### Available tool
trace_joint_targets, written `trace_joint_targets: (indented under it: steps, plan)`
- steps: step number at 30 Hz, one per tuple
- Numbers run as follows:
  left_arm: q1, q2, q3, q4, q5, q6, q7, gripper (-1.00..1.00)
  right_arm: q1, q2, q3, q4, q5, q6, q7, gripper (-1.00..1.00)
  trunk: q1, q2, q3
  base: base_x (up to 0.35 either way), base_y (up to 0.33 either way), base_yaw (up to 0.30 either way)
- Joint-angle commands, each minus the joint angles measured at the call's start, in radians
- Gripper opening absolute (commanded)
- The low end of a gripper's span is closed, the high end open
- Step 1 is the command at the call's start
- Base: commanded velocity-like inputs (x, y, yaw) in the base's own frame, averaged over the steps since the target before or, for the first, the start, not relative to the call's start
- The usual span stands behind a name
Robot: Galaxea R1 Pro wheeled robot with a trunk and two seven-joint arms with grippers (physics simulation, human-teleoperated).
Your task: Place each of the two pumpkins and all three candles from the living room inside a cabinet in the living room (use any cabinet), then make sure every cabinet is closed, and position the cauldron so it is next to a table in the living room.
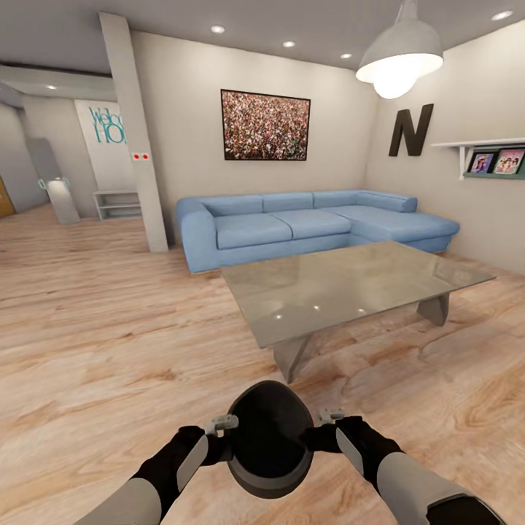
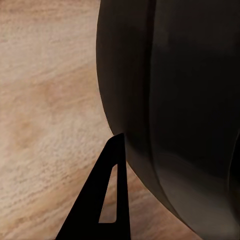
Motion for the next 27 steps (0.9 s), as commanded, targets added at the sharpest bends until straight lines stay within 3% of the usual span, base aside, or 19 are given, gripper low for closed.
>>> trace_joint_targets:
  steps: [1,16,17,18,27]
  plan:
    - [0.001,-0.020,-0.038,0.001,-0.008,0.001,0.002,-1.00,-0.001,0.000,-0.047,-0.044,0.015,-0.003,-0.012,-1.00,0.000,0.000,0.000,0.034,0.000,0.000]
    - [0.001,-0.018,-0.037,0.002,-0.009,-0.001,0.002,-1.00,-0.001,0.000,-0.047,-0.044,0.015,-0.003,-0.012,-1.00,0.000,0.000,0.000,0.003,0.000,0.000]
    - [0.001,-0.018,-0.038,0.003,-0.009,-0.001,0.002,1.00,-0.001,0.000,-0.047,-0.044,0.015,-0.003,-0.012,-1.00,0.000,0.000,0.000,0.000,0.000,0.000]
    - [0.001,-0.018,-0.038,0.004,-0.009,-0.001,0.002,1.00,-0.001,0.001,-0.047,-0.044,0.015,-0.003,-0.012,1.00,0.000,0.000,0.000,0.000,0.000,0.000]
    - [0.001,-0.018,-0.062,0.005,-0.008,-0.001,0.002,1.00,-0.001,0.000,-0.047,-0.044,0.013,-0.003,-0.012,1.00,0.000,0.000,0.000,0.000,0.000,0.000]
